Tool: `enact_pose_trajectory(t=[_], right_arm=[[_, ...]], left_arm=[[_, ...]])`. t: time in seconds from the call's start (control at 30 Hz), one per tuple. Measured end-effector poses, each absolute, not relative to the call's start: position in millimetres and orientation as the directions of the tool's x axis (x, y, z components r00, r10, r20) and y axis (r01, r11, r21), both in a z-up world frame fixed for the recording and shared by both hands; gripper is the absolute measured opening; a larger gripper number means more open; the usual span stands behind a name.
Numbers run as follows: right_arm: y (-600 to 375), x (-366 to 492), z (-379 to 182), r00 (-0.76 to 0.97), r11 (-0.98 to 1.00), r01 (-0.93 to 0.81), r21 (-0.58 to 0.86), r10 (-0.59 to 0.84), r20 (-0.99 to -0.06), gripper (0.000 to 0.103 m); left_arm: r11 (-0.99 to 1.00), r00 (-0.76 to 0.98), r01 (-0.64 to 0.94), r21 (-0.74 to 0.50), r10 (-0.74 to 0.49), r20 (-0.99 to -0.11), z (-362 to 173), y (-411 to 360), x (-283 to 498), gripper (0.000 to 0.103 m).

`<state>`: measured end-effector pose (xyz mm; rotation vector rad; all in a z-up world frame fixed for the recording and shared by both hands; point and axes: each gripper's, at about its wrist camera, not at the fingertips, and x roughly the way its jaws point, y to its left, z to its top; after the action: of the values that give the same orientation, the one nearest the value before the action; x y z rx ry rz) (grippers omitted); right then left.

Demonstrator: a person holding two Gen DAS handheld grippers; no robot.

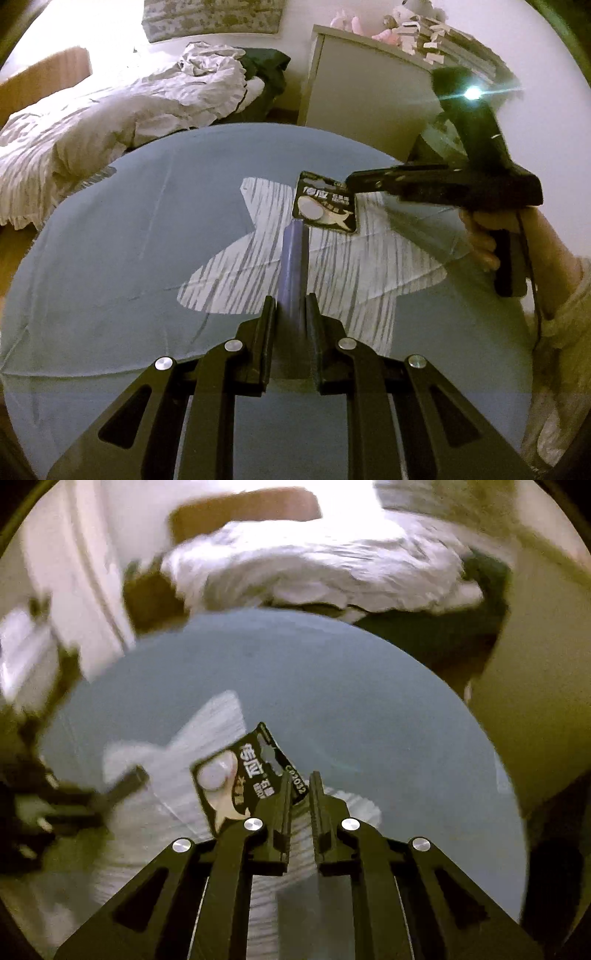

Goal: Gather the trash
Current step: 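Grasp the black battery card with the right gripper and lift it, then carry the purple stick and battery card over the bin and release both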

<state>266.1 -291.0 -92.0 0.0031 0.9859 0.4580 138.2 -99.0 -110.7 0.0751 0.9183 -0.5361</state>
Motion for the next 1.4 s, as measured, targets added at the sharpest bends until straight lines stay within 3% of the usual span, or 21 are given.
enact_pose_trajectory(t=[0.2,0.27,0.37,0.43,0.6,0.77,1.07,1.4], right_arm=[[-312,251,-92,0.432,0.886,-0.344,0.311,0.443,-0.786,0.014],[-307,254,-96,0.422,0.901,-0.324,0.289,0.411,-0.808,0.045],[-292,253,-97,0.416,0.883,-0.324,0.338,0.454,-0.788,0.082],[-274,257,-97,0.429,0.903,-0.296,0.310,0.416,-0.802,0.086],[-229,267,-100,0.447,0.932,-0.308,0.193,0.320,-0.835,0.084],[-188,278,-106,0.495,0.933,-0.357,0.029,0.215,-0.842,0.068],[-200,263,-108,0.518,0.935,-0.348,0.073,0.256,-0.816,0.066],[-265,218,-65,0.605,0.909,-0.264,0.323,0.417,-0.678,0.066]], left_arm=[[0.869,0.502,0.474,-0.144,-0.401,-0.767,-106,-104,135,0.017],[0.876,0.509,0.460,-0.147,-0.396,-0.765,-105,-103,139,0.017],[0.899,0.531,0.414,-0.146,-0.368,-0.764,-104,-95,149,0.017],[0.909,0.537,0.387,-0.157,-0.360,-0.763,-103,-89,153,0.017],[0.922,0.552,0.350,-0.168,-0.348,-0.758,-103,-70,153,0.017],[0.928,0.560,0.321,-0.191,-0.349,-0.751,-105,-53,150,0.017],[0.926,0.563,0.311,-0.215,-0.361,-0.743,-106,-41,146,0.017],[0.906,0.565,0.371,-0.206,-0.396,-0.724,-85,-65,141,0.017]])
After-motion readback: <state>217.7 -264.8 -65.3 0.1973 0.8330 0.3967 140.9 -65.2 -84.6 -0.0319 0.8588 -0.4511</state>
